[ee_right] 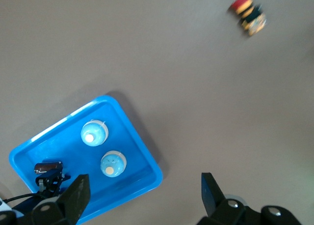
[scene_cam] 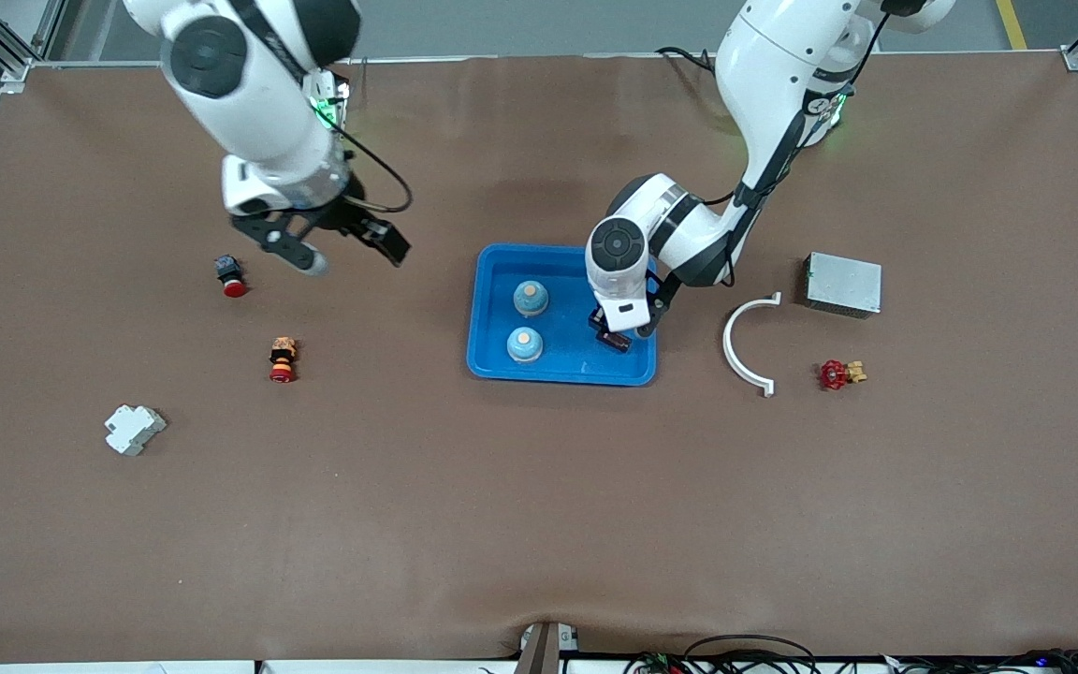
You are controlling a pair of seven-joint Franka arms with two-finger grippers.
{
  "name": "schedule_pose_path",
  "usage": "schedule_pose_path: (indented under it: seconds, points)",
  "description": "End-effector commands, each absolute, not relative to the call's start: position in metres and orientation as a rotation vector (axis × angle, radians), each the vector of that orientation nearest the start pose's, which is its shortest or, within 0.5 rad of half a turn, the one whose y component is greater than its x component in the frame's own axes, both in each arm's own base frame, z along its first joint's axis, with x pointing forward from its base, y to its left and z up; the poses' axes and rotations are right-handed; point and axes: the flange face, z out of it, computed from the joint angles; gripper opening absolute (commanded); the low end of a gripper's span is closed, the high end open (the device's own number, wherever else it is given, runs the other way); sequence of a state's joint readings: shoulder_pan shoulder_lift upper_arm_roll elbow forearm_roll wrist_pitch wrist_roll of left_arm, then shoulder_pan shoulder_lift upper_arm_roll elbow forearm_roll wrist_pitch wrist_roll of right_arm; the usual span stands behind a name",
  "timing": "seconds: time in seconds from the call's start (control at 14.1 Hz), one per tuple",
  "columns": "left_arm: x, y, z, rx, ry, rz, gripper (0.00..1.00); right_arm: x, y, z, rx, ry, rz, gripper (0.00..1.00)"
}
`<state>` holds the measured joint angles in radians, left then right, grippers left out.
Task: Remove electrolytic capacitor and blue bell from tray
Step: 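Grasp a black capacitor in the tray with the left gripper and lift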
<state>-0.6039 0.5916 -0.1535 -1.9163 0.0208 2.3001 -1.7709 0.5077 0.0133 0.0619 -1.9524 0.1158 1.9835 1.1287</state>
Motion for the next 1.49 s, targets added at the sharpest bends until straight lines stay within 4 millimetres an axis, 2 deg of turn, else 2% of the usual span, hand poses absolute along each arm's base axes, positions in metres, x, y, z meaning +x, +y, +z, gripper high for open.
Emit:
schedule_pose_path:
  seconds: [0.0, 0.14, 0.36, 0.64, 0.71, 0.85, 0.99, 1.14, 1.28, 1.42]
  points:
    - [0.437, -0.411, 0.169, -2.566, -1.453, 0.166, 0.54, 0.467, 0.355, 0.424, -2.902, 1.003, 0.097, 1.0]
    - [0.443, -0.41, 0.176, -2.569, -1.476, 0.16, 0.0, 0.463, 0.382, 0.395, -2.911, 1.028, 0.053, 1.0]
    - [0.451, -0.408, 0.2, -2.558, -1.474, 0.149, 0.0, 0.461, 0.417, 0.351, -2.907, 1.087, -0.012, 1.0]
    - [0.468, -0.408, 0.26, -2.511, -1.403, 0.104, 0.0, 0.475, 0.454, 0.3, -2.923, 1.173, -0.048, 1.0]
    - [0.473, -0.403, 0.271, -2.49, -1.39, 0.095, 0.0, 0.48, 0.458, 0.291, -2.923, 1.196, -0.064, 1.0]
    - [0.495, -0.368, 0.29, -2.443, -1.392, 0.033, 0.0, 0.489, 0.467, 0.271, -2.917, 1.221, -0.071, 1.0]
    - [0.514, -0.333, 0.288, -2.403, -1.421, 0.063, 0.0, 0.499, 0.475, 0.255, -2.909, 1.231, -0.07, 1.0]
    - [0.524, -0.305, 0.265, -2.339, -1.476, 0.105, 0.0, 0.505, 0.481, 0.244, -2.903, 1.246, -0.072, 1.0]
    - [0.526, -0.28, 0.238, -2.275, -1.489, 0.148, 0.0, 0.507, 0.481, 0.238, -2.902, 1.244, -0.081, 1.0]
    - [0.534, -0.248, 0.231, -2.234, -1.518, 0.171, 0.0, 0.507, 0.483, 0.231, -2.886, 1.254, -0.086, 1.0]
